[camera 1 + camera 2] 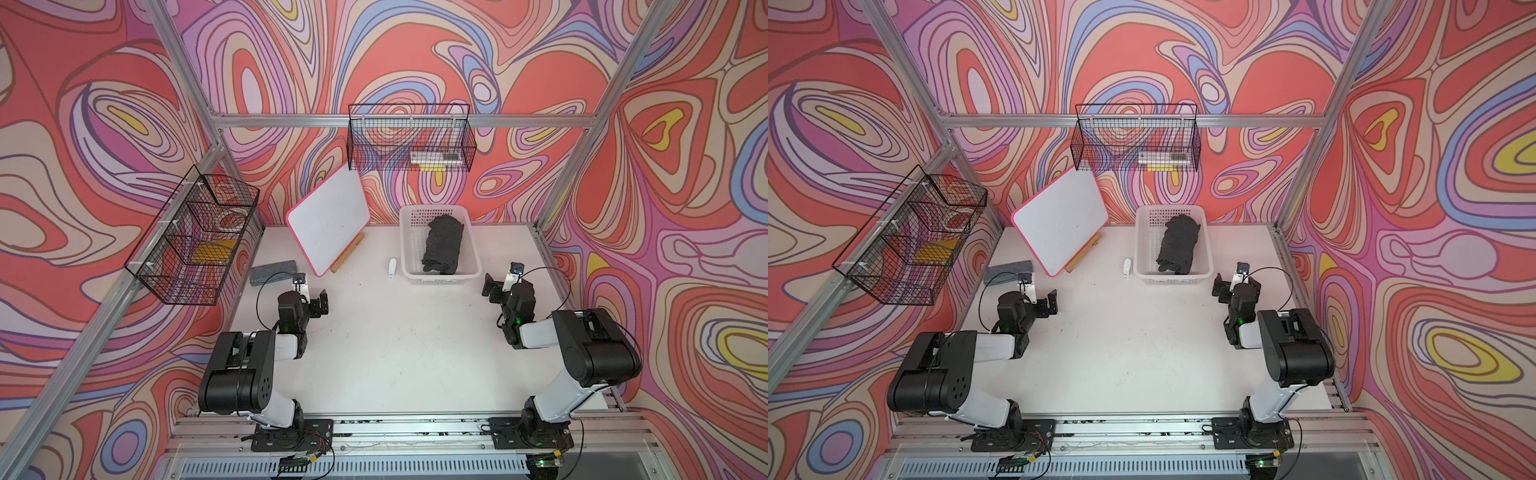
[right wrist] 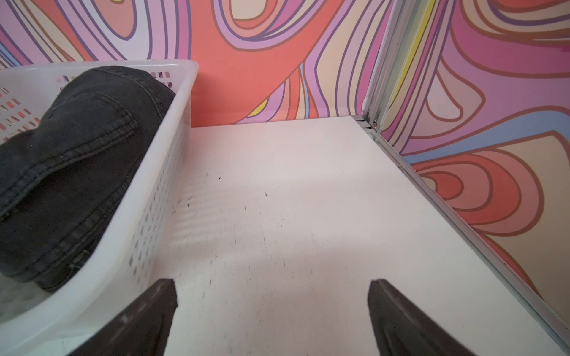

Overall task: Roll up the long pants
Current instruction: Reset both arms

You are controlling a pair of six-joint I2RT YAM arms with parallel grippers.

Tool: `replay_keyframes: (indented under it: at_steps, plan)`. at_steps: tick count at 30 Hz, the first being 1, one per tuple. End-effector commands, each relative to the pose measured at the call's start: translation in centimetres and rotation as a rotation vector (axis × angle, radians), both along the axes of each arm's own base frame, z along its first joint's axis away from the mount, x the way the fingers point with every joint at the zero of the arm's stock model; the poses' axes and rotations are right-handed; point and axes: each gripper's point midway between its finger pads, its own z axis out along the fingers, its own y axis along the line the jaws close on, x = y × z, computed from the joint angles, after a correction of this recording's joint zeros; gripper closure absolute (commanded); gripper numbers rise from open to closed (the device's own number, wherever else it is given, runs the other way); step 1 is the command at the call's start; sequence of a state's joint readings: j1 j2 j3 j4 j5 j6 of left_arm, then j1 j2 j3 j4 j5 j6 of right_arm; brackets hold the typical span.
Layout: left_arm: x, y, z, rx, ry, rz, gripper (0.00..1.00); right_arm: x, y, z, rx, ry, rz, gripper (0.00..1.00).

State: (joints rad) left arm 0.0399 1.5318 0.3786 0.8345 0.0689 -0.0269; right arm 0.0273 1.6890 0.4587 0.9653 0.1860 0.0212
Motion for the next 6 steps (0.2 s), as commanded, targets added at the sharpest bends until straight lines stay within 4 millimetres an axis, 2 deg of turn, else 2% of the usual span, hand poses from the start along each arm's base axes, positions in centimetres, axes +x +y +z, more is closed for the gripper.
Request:
replay_keyframes:
  at_steps: [1, 6]
  plan:
    - [0.41, -0.92, 0.57, -0.004, -0.023, -0.045, 0.01, 0.12, 0.1, -0.23, 0.013, 0.001, 0.005, 0.02]
    - [0.31, -0.89, 0.74, 0.001, -0.033, -0.041, 0.01, 0.09, 0.03, -0.15, 0.013, -0.002, 0.002, 0.02]
